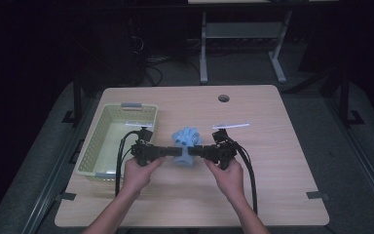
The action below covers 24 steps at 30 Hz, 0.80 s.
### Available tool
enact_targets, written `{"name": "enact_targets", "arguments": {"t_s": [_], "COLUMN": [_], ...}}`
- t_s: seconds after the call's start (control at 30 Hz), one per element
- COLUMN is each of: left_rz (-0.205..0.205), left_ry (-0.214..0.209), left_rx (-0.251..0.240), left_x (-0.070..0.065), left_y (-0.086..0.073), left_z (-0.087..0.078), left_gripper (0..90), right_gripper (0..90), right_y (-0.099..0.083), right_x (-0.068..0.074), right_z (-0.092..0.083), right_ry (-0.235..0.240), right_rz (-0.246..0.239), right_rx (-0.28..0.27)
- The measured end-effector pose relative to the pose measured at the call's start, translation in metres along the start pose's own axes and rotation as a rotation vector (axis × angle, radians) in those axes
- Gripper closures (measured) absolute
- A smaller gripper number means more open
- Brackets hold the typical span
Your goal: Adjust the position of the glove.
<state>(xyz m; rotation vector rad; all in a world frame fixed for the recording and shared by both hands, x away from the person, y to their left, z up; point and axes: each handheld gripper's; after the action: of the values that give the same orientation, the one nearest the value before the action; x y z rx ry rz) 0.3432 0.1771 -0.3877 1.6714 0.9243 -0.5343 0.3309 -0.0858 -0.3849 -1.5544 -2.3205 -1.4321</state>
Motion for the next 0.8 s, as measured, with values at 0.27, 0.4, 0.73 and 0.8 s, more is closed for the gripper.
{"name": "enact_targets", "arguments": {"t_s": [0.27, 0.4, 0.73, 0.8], "left_rz": [0.01, 0.013, 0.006, 0.005], "left_ry": [0.011, 0.015, 0.023, 0.027], "left_rx": [-0.014, -0.024, -0.042, -0.041], "left_x": [-0.002, -0.002, 0.001, 0.002], "left_y": [0.003, 0.004, 0.006, 0.006], "left_z": [-0.016, -0.024, -0.046, -0.049], "left_gripper": [77.3, 77.3, 77.4, 77.4], "right_gripper": [80.4, 80.4, 80.3, 80.2], "right_y": [0.012, 0.015, 0.028, 0.028], "right_x": [0.013, 0.017, 0.032, 0.034], "right_z": [0.008, 0.011, 0.025, 0.027], "right_ry": [0.012, 0.016, 0.035, 0.042], "right_rz": [-0.027, -0.037, -0.055, -0.055], "right_rx": [0.012, 0.013, 0.03, 0.034]}}
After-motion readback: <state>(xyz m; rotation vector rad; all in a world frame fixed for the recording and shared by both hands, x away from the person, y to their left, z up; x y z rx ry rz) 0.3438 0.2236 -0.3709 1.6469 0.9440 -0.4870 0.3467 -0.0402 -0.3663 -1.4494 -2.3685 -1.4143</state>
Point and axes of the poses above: each handheld gripper's, and its own axes: z roughly forward along the jaws, y roughly out of its top, x roughly to its left, and after that the axes turned 11 degrees about -y, right-handed
